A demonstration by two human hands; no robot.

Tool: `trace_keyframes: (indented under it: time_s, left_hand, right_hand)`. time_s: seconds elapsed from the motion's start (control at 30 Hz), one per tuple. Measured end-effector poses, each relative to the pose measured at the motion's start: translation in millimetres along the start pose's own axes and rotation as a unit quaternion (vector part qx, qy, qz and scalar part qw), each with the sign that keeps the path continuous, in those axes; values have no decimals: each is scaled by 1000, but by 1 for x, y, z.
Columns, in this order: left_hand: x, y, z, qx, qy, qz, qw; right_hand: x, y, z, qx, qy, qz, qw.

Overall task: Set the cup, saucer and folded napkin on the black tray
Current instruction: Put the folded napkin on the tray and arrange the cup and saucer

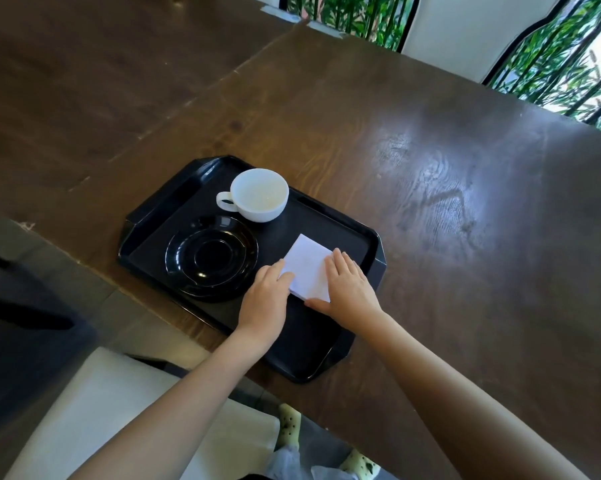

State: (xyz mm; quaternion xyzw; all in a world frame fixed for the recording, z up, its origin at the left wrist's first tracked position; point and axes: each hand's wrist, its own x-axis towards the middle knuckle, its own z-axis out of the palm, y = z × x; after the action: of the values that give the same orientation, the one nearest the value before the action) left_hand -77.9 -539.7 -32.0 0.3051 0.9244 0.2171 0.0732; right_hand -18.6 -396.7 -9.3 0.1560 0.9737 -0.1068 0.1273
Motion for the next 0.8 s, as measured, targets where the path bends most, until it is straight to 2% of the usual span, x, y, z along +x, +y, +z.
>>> trace_keyframes:
  time_s: [0.4,0.47,0.53,0.6,0.67,0.73,0.8]
  left_hand:
    - [8,-3,-4,-34,-4,-2,999]
    - [11,-3,-16,-68,16,2,998]
    - [21,-8,-37,-99,68,2,993]
    - [39,-20,-59,-119,121,-32,985]
    - [60,-36,-77,-149,138,-101,974]
    - [79,-49,-86,-176,105,-183,962]
    - [93,-57,-85,-172,64,-225,957]
  right_hand:
    - [5,1,-2,17,7,7,1000]
    - [7,2,-8,40,3,5,999]
    - [15,3,-20,83,8,6,996]
    - [29,3,-35,145,14,7,989]
    - [49,-2,-49,182,19,-4,983]
    - [72,-10,-60,195,20,-19,980]
    - [95,-20,-65,215,7,-28,976]
